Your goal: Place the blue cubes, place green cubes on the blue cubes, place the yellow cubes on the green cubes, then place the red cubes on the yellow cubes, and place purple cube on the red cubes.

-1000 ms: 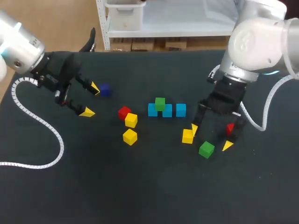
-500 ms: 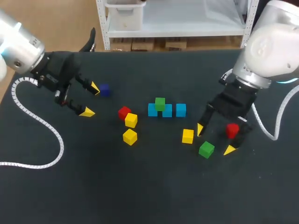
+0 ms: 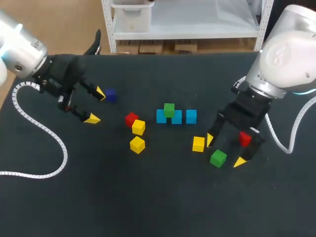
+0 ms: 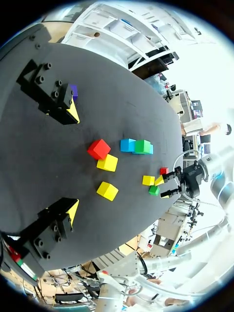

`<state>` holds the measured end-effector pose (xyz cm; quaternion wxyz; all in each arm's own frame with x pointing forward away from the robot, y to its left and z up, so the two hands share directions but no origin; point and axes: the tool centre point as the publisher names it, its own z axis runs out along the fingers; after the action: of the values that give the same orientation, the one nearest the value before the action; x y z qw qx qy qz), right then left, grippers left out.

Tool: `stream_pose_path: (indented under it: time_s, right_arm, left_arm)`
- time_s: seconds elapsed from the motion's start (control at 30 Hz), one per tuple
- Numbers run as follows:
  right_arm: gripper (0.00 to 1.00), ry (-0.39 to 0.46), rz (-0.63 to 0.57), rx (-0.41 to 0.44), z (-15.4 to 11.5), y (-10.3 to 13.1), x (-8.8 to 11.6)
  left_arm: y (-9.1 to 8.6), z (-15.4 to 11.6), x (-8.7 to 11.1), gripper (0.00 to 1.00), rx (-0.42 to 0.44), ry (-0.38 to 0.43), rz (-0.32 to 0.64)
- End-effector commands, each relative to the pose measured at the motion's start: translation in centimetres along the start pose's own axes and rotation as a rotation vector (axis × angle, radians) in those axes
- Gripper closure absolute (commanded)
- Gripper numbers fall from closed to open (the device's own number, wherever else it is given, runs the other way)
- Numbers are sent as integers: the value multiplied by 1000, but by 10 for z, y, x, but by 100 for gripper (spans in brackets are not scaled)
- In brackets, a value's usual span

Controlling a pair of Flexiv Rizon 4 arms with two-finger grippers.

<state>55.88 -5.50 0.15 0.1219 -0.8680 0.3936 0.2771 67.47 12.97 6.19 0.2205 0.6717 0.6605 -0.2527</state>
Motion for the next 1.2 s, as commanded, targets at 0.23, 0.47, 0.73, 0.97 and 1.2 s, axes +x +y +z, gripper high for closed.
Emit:
stream_pose_path:
  time_s: [0.23,0.47,0.73,0.97,1.2]
  right_arm:
    - [65,-3,11,-1,2,0,1]
    - [100,-14,18,-2,3,2,-1]
    - [100,1,202,114,-33,-3,-9]
    - [100,47,410,302,-83,-16,-8]
    - [100,140,525,436,-118,-31,-4]
  left_arm:
    - [1,1,1,0,1,-3,4]
    - [1,1,1,0,1,-3,4]
    - [1,1,1,0,1,-3,4]
    - [1,1,1,0,1,-3,4]
    - [1,1,1,0,1,-3,4]
